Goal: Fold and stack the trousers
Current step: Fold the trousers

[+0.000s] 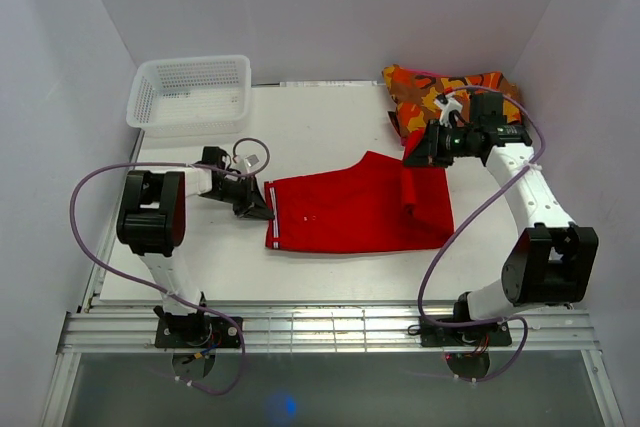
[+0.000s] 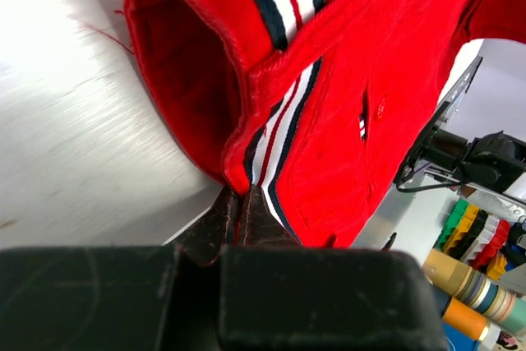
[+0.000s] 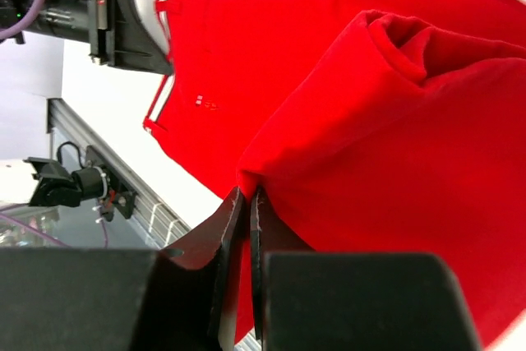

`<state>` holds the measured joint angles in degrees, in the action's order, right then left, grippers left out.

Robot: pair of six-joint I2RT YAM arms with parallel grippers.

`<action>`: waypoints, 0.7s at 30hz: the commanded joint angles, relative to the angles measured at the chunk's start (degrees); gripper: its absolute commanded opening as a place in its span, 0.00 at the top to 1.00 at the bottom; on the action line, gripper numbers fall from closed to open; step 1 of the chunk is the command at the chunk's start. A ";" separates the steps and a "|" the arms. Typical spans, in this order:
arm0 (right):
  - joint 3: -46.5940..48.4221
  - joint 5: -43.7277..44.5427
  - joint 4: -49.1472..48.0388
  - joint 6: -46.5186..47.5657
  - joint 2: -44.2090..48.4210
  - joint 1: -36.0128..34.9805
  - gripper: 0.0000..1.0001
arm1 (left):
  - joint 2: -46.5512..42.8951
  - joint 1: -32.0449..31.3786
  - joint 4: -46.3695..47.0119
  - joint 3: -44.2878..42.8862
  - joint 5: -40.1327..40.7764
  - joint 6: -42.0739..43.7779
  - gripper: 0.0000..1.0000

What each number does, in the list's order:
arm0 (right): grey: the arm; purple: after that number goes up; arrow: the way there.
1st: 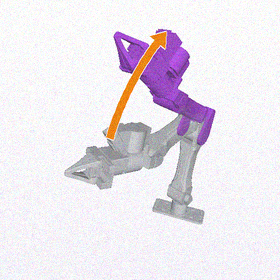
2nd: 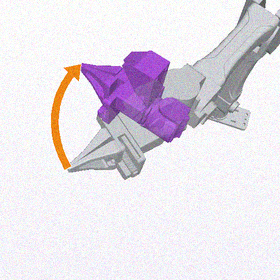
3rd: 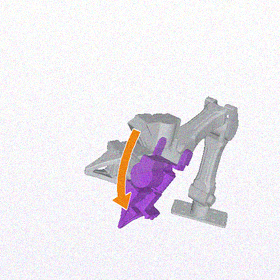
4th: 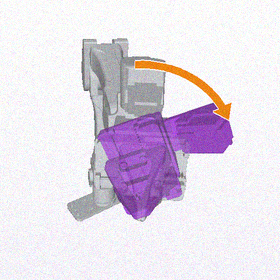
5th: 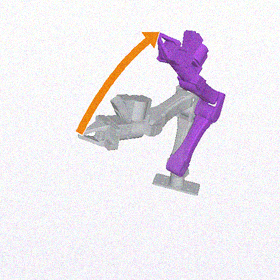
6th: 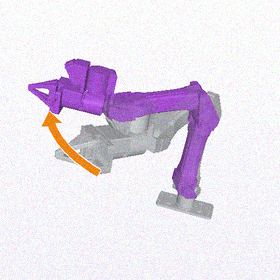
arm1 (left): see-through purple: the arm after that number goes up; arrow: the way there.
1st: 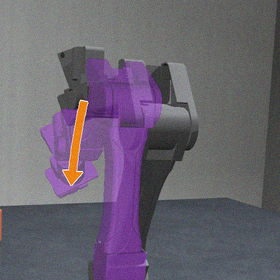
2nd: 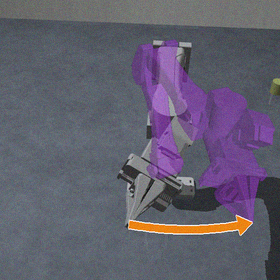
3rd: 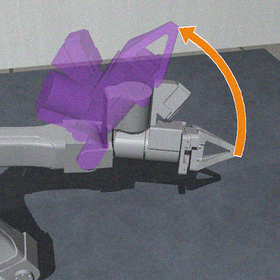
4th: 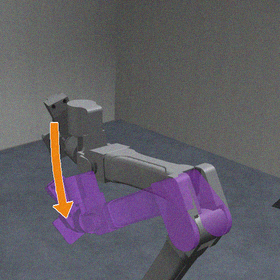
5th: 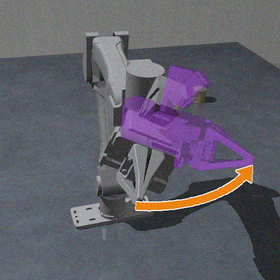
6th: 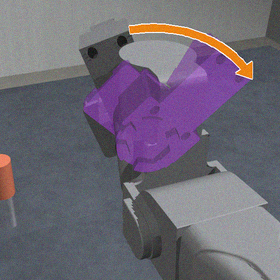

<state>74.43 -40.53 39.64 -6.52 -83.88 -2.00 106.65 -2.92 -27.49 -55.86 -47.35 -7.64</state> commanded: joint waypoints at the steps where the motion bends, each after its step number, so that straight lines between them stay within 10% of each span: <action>1: -2.88 -3.06 -8.07 -6.73 -1.46 -4.67 0.92 | 0.32 -1.91 5.68 2.32 3.15 -5.01 1.00; 21: -5.53 4.32 -25.05 -20.46 -13.59 -28.23 0.92 | 0.31 -9.91 17.64 10.41 5.26 -17.23 1.00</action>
<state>67.61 -36.93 18.96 -24.32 -96.31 -28.95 105.43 -11.46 -9.34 -48.21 -49.08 -24.49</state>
